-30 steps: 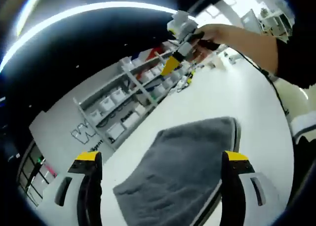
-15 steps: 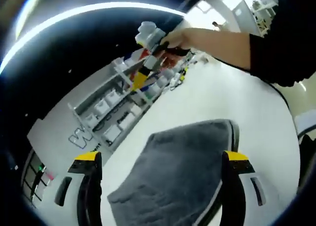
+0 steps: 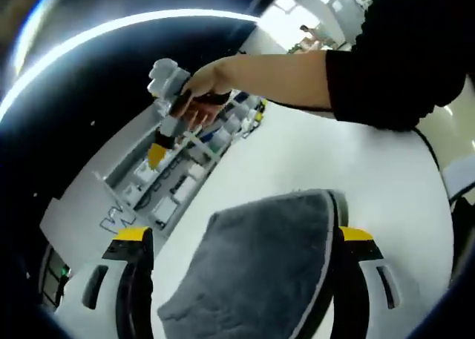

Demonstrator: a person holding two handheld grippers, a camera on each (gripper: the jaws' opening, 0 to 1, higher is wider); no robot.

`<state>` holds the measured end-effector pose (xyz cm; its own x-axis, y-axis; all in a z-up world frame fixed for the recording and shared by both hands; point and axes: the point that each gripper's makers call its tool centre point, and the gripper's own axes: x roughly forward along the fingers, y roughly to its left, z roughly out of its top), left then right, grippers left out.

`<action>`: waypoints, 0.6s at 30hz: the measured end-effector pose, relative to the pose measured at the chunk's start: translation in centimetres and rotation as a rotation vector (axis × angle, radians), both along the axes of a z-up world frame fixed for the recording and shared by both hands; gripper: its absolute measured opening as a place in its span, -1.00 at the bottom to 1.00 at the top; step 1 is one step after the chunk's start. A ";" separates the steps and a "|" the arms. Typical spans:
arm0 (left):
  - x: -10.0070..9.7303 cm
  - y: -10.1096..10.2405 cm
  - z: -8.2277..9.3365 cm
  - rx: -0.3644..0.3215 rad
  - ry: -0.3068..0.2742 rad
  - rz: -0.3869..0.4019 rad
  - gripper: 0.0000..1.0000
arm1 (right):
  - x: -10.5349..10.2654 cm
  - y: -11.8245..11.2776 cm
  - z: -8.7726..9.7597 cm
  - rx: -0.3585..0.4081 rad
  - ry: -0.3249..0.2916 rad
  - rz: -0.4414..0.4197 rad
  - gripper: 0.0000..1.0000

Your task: Open the folded towel by lifting each exposed corner and separating the folded layers until the towel lies flat within the target outline without major curled edges

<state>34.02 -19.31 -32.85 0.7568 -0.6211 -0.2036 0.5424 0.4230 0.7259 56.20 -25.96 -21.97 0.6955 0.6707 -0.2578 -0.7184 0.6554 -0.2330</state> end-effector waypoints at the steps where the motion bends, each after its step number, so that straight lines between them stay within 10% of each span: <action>1: 0.0 -0.2 -0.1 0.010 -0.010 0.001 0.99 | 0.3 0.2 -0.9 -0.010 0.021 0.006 0.51; 8: 0.3 -0.9 -0.3 0.070 -0.073 0.000 0.99 | 1.4 2.2 -5.6 -0.075 0.108 0.062 0.42; 18: 1.0 -0.7 0.1 0.104 -0.132 0.035 0.97 | 3.0 1.1 -7.5 -0.046 0.191 0.007 -0.02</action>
<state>35.02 -19.98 -32.79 0.8021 -0.5747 -0.1623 0.4253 0.3590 0.8308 59.21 -24.87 -29.45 0.6262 0.6599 -0.4152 -0.7570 0.6421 -0.1211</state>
